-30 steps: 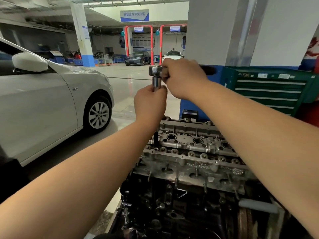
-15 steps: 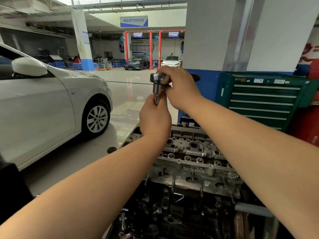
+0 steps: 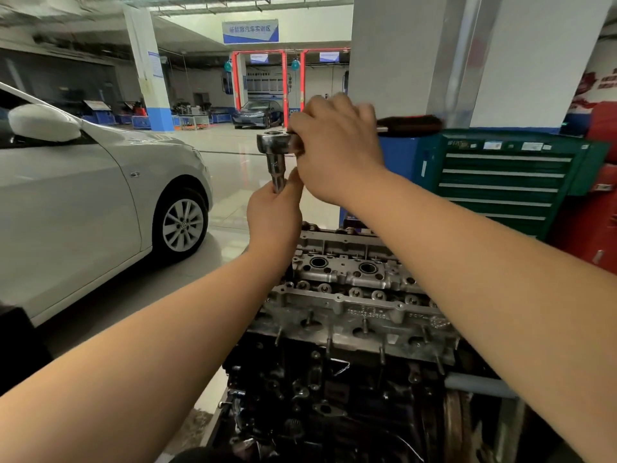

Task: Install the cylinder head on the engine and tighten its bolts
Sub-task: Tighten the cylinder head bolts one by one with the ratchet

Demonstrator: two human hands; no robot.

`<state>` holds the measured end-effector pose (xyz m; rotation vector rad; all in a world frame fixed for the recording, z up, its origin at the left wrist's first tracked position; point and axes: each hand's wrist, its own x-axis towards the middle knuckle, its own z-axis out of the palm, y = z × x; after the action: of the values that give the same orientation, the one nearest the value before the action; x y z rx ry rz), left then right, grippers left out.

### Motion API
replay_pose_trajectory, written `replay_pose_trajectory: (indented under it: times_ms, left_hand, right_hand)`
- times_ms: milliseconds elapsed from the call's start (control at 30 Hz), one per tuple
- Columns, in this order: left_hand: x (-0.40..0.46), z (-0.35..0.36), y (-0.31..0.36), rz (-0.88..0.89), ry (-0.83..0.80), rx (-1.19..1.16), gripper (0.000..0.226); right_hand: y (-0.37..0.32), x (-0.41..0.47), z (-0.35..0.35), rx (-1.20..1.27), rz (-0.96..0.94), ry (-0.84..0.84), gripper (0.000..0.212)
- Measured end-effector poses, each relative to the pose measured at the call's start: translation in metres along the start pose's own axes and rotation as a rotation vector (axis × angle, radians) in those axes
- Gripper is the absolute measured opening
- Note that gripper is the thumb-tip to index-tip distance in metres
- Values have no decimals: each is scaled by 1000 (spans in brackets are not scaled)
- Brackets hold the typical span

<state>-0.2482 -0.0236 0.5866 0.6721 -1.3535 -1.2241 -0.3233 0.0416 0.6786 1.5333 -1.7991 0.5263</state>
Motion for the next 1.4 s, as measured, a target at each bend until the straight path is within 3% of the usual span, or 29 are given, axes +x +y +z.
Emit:
replay_pose_trajectory:
  times_ms: [67,133,233,300,400,533,700,767,867,1000,1100,1233,1267,1333,1400]
  left_hand:
    - [-1,3,-1,14,-57,34,59]
    - [1,6,-1,19,-94,53,62]
    - [9,3,-1,42,-114,28,62]
    - [13,-1,-4,101,-81,31,61]
    - [10,-3,-7,178,-38,60,46]
    - [6,-5,-5,165,-18,17,56]
    - [0,0,-8,176,-29,46,62]
    - [5,3,-13,194,13,118,58]
    - [14,-2,-16,277,26,197,55]
    - [17,-9,-17,362,-5,290,51]
    - [11,-9,-15,326,-1,285,56]
    - [7,-16,-15,371,-92,363,52]
    - [6,-17,-15,386,-111,396,50]
    - [9,-19,-17,393,-95,439,49]
    - [12,-21,-17,422,-66,489,47]
  right_hand:
    - [9,1,8,254,48,-63,33]
    - [14,2,7,300,77,-125,31]
    - [8,5,-10,-103,79,-221,21]
    - [-1,0,-23,-373,56,-162,6]
    - [-17,-14,-35,-459,-5,-56,30]
    - [-3,2,-16,-304,-32,-24,17]
    - [8,13,6,308,92,-176,13]
    - [8,16,6,199,129,-213,14]
    - [2,15,-9,-208,130,-238,7]
    - [-9,0,-25,-436,64,-126,27]
    - [2,8,-14,-288,49,-68,16]
    - [20,9,-3,330,84,-235,16]
    - [19,7,-2,370,80,-237,11]
    - [14,9,-2,203,78,-222,5]
    - [4,9,-10,-114,79,-241,4]
